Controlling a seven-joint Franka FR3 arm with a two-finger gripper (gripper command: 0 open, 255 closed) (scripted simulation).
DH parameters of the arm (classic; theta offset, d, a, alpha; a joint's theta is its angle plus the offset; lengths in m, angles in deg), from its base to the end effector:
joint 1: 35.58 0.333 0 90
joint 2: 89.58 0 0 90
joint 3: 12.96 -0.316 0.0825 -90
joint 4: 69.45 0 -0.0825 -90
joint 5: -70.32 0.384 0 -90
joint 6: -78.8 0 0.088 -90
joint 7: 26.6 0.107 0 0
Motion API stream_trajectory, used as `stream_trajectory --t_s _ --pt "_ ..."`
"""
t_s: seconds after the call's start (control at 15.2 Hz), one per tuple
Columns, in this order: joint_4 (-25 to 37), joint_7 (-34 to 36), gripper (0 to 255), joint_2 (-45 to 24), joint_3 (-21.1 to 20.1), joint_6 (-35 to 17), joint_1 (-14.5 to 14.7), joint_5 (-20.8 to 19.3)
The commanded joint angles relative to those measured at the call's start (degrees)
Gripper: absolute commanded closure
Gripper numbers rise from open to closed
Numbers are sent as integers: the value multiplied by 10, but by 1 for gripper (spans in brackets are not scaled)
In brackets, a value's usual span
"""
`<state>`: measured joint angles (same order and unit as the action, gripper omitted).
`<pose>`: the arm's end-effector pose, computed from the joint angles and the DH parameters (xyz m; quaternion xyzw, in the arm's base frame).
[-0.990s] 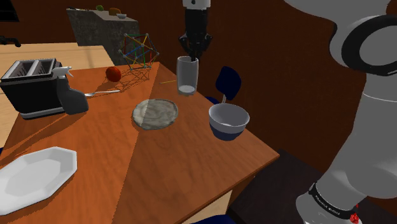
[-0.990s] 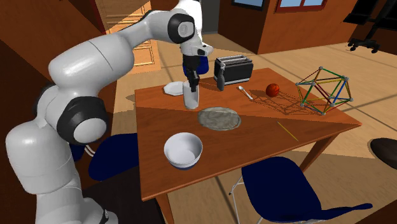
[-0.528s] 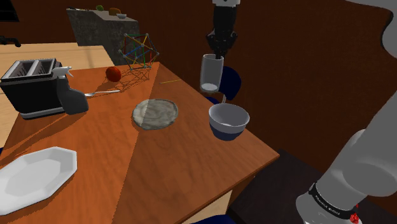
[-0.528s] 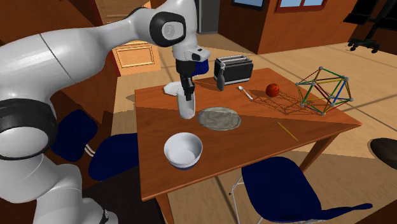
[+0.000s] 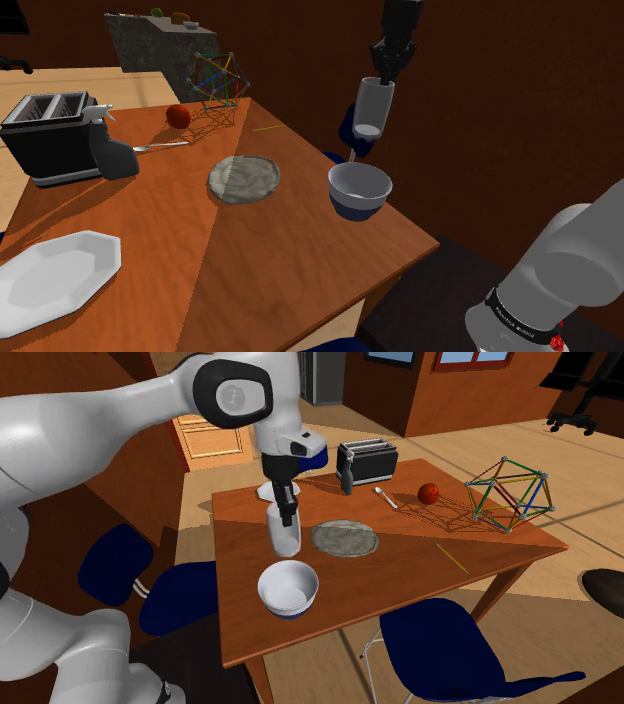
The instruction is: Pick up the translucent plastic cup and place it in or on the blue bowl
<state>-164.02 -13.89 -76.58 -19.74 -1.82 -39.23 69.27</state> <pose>0.4628 0.0312 0.6882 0.9960 -0.0865 -0.0059 0.0234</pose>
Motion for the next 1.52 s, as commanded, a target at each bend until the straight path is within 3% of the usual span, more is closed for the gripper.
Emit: stream_trajectory --t_s 0.0,1.45 --pt "-24 -6 255 14 4 -10 -2 1" --pt "-235 -4 255 53 4 -183 0 5"
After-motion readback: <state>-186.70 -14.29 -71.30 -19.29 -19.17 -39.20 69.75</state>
